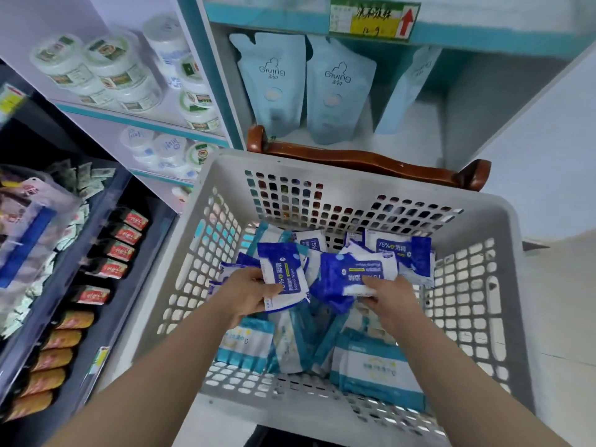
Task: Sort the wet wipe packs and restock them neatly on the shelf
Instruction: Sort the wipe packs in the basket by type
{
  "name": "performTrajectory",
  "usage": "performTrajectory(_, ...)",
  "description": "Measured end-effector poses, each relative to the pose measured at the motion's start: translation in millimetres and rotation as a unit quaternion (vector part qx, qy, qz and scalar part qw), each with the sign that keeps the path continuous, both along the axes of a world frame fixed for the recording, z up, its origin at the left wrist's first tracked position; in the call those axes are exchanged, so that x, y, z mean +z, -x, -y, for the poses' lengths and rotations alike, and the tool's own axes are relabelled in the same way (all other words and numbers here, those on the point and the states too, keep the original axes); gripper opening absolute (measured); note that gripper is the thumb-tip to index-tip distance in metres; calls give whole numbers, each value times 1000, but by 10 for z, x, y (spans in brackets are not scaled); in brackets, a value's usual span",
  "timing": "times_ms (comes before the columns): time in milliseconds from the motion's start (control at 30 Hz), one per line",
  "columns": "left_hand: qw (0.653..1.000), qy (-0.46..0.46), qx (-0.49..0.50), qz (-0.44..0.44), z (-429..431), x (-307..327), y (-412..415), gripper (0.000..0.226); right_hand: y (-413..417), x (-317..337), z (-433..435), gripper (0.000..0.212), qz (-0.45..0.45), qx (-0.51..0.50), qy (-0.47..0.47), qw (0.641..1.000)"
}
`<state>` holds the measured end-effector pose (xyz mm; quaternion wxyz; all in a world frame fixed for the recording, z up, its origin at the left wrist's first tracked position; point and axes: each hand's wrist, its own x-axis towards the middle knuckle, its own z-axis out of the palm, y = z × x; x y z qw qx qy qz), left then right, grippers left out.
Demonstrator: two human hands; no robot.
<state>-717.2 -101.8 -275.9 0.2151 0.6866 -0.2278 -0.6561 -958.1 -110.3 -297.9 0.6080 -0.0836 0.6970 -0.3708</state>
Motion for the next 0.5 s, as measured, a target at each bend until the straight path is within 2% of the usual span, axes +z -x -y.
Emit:
performTrajectory(100, 999, 17, 30, -30, 95, -24, 370, 21, 348, 105, 131, 43, 16, -112, 36, 993)
performTrajectory(167, 997, 10, 50, -53, 166, -82, 624, 20, 522, 125, 244, 40, 25, -156, 23, 987)
performTrajectory(267, 996, -7, 58, -71, 233, -192, 954, 18, 626, 107, 360, 15, 42, -72, -69, 994)
performTrajectory(300, 996, -13, 57, -72, 245, -238, 1053, 20, 629, 94, 373, 12, 49, -48, -86, 994)
performTrajectory(400, 992, -41, 89, -77, 247, -307, 1327, 14, 652, -5, 450, 12, 41, -10, -89, 995)
performTrajectory(500, 992, -65, 101, -38, 216, -393, 1521, 10, 691, 13, 524, 19, 4, -14, -73, 997)
